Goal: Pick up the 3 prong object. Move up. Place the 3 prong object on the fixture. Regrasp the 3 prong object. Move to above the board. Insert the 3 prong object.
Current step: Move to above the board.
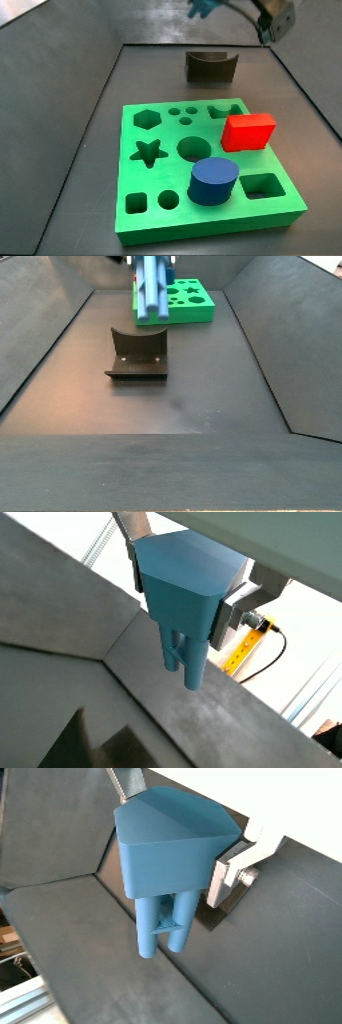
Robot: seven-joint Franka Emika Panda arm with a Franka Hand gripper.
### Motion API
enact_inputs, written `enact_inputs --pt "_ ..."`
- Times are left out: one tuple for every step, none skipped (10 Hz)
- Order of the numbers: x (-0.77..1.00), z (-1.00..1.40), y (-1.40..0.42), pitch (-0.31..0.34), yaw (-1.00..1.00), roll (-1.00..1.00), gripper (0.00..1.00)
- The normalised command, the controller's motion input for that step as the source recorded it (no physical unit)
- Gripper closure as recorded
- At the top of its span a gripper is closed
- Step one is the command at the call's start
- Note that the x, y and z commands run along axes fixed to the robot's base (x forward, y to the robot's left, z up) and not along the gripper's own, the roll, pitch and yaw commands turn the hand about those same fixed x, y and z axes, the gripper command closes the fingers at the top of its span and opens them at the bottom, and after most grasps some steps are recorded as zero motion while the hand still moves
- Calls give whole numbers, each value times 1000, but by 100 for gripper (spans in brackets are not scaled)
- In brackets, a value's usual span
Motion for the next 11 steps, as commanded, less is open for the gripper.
enact_inputs --pt "-157 1000 28 7 -38 -84 100" --pt "-153 1000 29 6 -32 -86 100" --pt "-149 1000 31 4 -25 -89 100" --pt "-144 983 32 2 -23 -89 100" --pt "-111 773 26 -3 -19 -90 100" --pt "-86 616 21 -3 -20 -94 100" --pt "-68 456 19 -1 -20 -93 100" --pt "-54 294 13 3 -18 -92 100" --pt "-341 236 -1000 -15 -75 -1000 100" --pt "-339 213 -1000 -18 -75 -1000 100" --pt "-360 233 -1000 -16 -72 -1000 100"
